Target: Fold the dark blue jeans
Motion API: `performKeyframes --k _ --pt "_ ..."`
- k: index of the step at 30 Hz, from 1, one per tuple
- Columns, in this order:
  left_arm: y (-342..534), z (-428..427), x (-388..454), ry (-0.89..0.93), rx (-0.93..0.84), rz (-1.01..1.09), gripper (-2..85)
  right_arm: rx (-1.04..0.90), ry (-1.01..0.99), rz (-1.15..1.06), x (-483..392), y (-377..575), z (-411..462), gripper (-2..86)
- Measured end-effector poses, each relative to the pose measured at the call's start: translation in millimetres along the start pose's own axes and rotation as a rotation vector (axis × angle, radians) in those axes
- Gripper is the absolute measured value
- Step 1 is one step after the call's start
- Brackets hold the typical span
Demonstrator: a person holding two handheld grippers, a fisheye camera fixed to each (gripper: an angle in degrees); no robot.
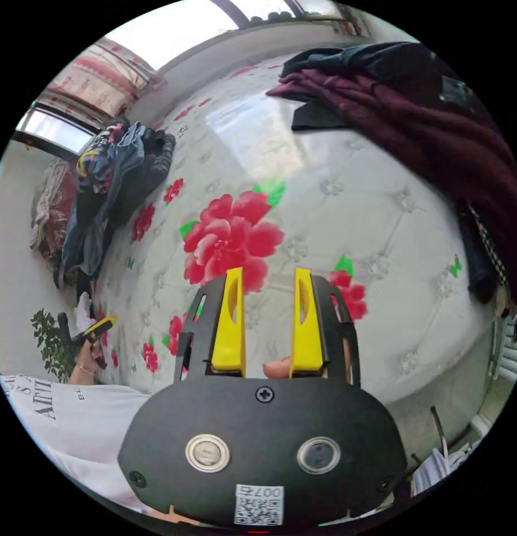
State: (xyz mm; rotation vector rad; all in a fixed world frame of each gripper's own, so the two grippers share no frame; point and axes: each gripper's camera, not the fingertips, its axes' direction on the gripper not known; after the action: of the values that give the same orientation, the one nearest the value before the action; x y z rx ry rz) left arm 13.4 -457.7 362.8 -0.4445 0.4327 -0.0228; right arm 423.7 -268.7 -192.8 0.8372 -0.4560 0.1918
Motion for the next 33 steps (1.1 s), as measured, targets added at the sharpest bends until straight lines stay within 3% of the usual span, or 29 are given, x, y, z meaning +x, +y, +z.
performKeyframes --k 4,11,18,23,28,30,33 --pt "53.0 13.2 48.1 0.045 -0.067 0.038 8.2 0.197 0.110 0.129 45.6 32.0 -95.8 12.5" --pt "77.1 5.0 92.5 0.009 -0.091 0.009 8.7 0.548 0.375 0.153 82.4 -13.5 -247.0 12.6" --pt "116.8 8.4 125.3 0.056 -0.118 -0.155 7.9 0.638 0.406 0.229 120.9 -59.1 -310.0 12.4" --pt "139.3 3.7 145.7 0.030 -0.117 -0.227 7.4 0.532 0.335 0.251 146.7 -97.7 -305.5 11.3" --pt "153.4 -5.0 153.0 0.036 -0.089 -0.278 7.2 0.417 0.318 0.281 156.7 -105.3 -297.3 2.4" --pt "160.0 -8.8 153.5 0.044 -0.070 -0.294 7.1 0.495 0.215 0.183 142.5 -91.9 -305.7 1.1" --pt "170.6 -14.3 153.3 0.070 -0.040 -0.296 7.0 0.590 -0.109 -0.028 104.3 -62.5 -318.1 0.2"
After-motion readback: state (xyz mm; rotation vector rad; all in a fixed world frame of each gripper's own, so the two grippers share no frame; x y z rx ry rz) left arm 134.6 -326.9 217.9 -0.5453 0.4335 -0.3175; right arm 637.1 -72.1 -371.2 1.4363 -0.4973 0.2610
